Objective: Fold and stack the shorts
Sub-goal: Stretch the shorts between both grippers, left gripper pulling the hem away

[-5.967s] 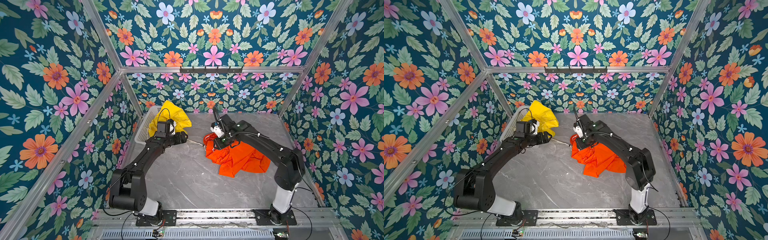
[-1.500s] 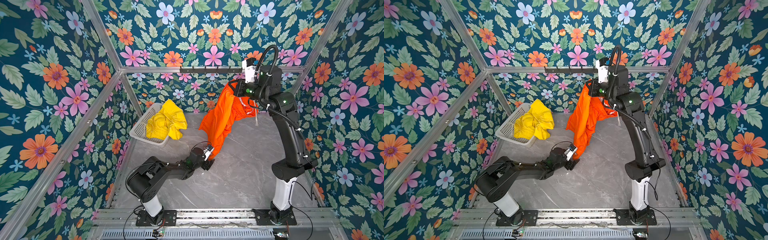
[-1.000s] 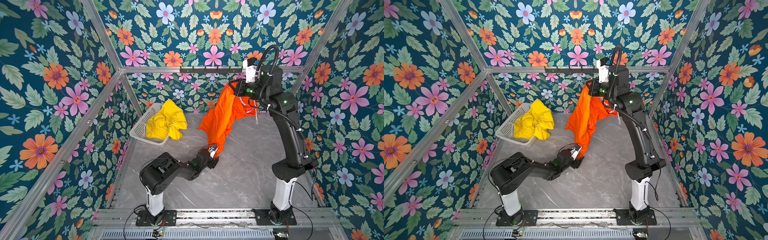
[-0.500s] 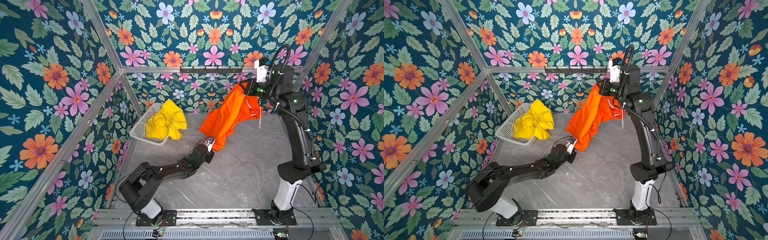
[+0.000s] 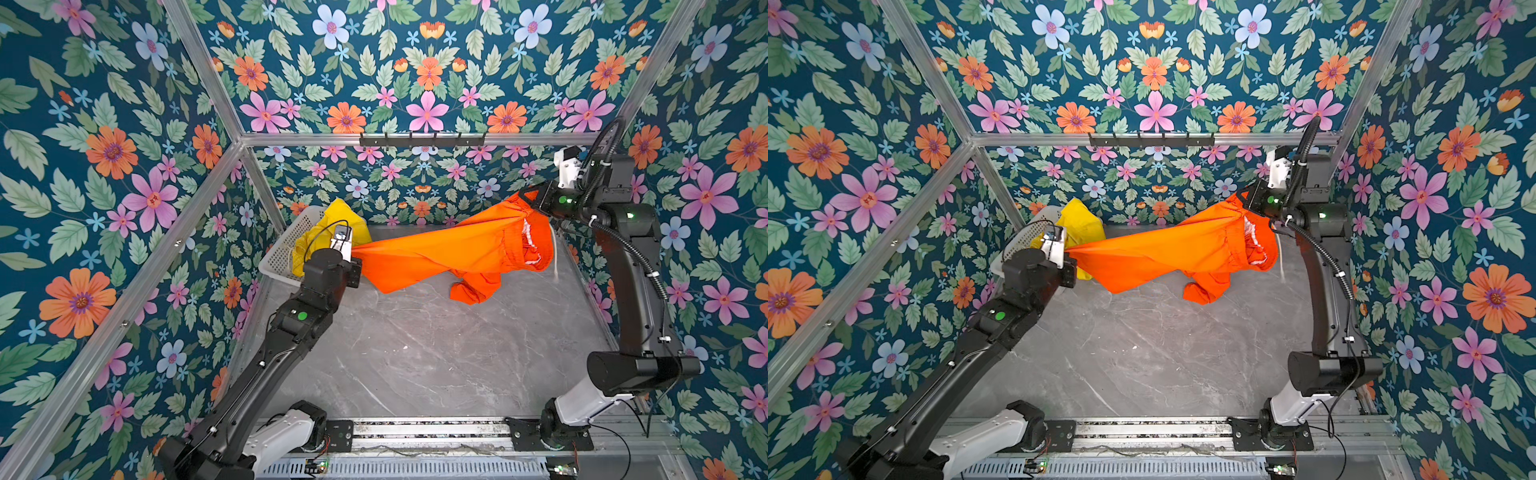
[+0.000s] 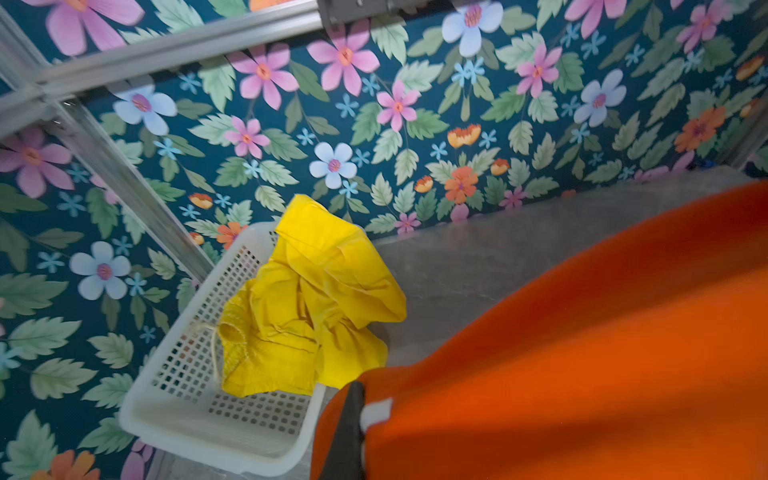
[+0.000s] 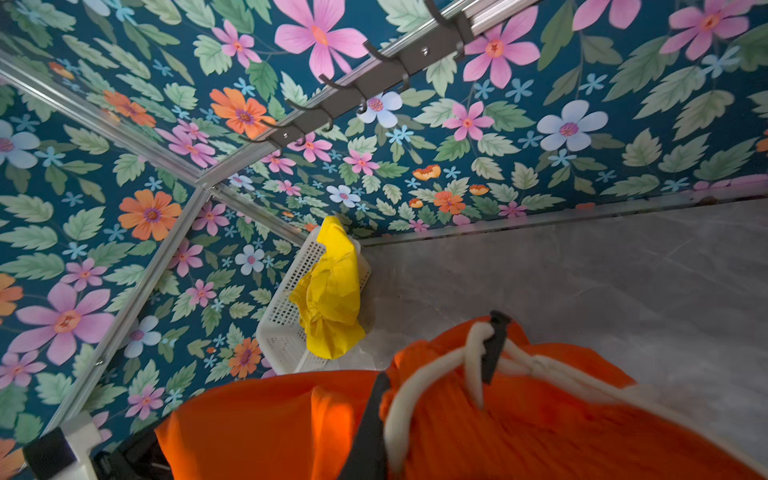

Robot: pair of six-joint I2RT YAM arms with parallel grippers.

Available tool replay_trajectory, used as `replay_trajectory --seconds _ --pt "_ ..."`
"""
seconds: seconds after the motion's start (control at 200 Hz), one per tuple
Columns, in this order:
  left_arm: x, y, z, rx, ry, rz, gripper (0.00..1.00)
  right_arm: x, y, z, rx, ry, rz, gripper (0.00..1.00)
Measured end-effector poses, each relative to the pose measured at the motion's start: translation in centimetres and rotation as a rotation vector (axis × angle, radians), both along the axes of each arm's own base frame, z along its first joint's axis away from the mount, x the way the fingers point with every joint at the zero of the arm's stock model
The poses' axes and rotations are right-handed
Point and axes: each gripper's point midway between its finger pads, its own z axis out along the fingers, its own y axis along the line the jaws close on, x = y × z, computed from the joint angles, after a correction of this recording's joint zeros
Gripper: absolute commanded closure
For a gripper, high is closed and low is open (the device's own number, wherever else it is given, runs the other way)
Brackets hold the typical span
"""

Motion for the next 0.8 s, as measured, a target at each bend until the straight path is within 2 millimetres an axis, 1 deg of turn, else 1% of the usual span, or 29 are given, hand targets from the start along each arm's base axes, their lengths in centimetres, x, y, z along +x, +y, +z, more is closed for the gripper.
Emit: replay_trajectory --seconds 0.095,0.195,0.26,0.375,0.43,0.505,0.595,0.66,0.75,0.8 --pt "-0.5 1.0 2.1 0.027 -0.016 0.025 1.00 -1.3 0.6 -0.3 0.019 0.004 0.037 1.00" --pt "-1.1 1.6 3.7 0.052 -0.023 0.036 1.00 -2.8 1.1 -1.0 0.049 0.020 0.069 1.00" --pt "-1.6 2.1 4.7 0.049 -0.033 0.044 1.00 -4.3 1.6 -1.2 0.074 0.026 0.094 1.00" --pt "-3.2 2.8 6.5 0.047 -0.069 0.041 1.00 -7.2 2.3 -1.1 0.115 0.021 0.138 1.00" --pt "-3.6 3.1 7.1 0.043 -0.085 0.041 1.00 -8.4 2.6 -1.0 0.127 0.018 0.153 1.00" --pt "-3.6 3.0 7.0 0.048 -0.078 0.040 1.00 -9.4 2.8 -1.2 0.135 0.024 0.170 1.00" --pt "-2.5 2.5 6.2 0.064 -0.048 0.040 1.00 -9.1 2.9 -1.8 0.137 0.043 0.172 1.00" --pt "-1.3 2.1 5.2 0.082 -0.010 0.040 1.00 -8.2 2.9 -2.6 0.140 0.069 0.172 1.00" --pt "1.0 1.5 3.6 0.103 0.051 0.028 1.00 -6.0 2.9 -3.4 0.146 0.102 0.170 1.00" --pt "2.4 1.4 3.6 0.104 0.065 0.027 1.00 -4.3 2.9 -3.3 0.149 0.106 0.169 1.00"
